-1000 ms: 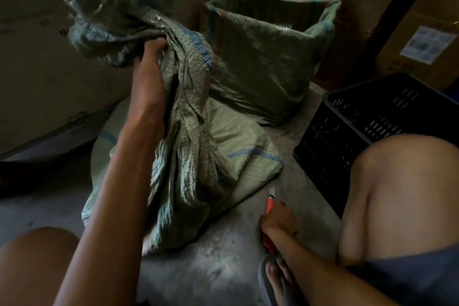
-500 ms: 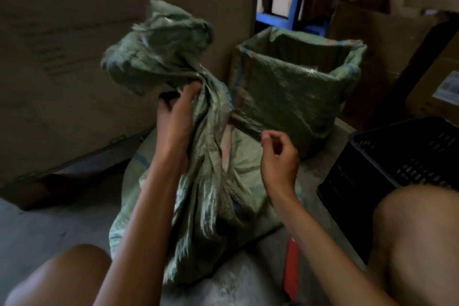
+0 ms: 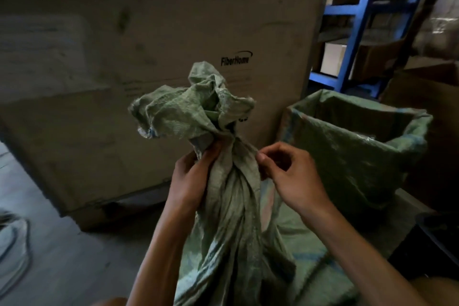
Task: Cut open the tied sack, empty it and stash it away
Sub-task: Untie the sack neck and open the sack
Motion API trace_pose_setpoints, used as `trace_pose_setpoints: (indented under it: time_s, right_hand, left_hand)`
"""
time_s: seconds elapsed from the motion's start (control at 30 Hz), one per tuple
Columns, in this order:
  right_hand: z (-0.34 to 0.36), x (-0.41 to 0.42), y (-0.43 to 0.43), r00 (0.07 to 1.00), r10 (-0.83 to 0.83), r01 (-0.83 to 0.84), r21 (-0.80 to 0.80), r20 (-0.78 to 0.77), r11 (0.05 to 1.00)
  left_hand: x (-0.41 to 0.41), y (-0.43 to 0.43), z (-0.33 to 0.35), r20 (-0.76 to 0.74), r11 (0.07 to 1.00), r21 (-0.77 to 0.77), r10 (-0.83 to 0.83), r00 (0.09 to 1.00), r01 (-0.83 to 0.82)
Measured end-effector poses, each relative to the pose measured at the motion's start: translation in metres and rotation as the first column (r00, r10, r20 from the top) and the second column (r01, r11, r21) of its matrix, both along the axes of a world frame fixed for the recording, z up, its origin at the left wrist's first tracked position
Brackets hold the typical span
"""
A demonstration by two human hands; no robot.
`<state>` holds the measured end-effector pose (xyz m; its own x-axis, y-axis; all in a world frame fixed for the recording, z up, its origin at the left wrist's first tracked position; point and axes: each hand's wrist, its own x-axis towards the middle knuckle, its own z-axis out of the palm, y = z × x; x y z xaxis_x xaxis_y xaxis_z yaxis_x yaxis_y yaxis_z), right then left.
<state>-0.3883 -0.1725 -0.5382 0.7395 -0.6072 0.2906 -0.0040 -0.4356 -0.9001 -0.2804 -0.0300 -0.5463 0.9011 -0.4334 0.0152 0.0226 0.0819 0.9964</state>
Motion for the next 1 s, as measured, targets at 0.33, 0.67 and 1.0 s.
trace_pose_setpoints:
  time_s: [0.33,0.67,1.0]
  right_hand:
    - [-0.007,0.010,-0.031,0.982,-0.182,0.187,0.347,-0.049,0.919]
    - [-0.018,0.006,-0.025,0.991,0.128,-0.125,0.673,0.045,0.729]
    - [-0.076,0.030,-0.077,0.945,-0.288,0.324,0.345,-0.151,0.881]
  left_hand:
    - [0.037,0.033,-0.013,-0.012,0.945,0.159,0.291,0.957,-0.285]
    - [0.030,0.019,-0.011,-0.282,0.967,-0.229,-0.175,0.944,0.111]
    - [0.067,0.017,-0.054,0.236,0.734,0.564,0.295,0.926,-0.378]
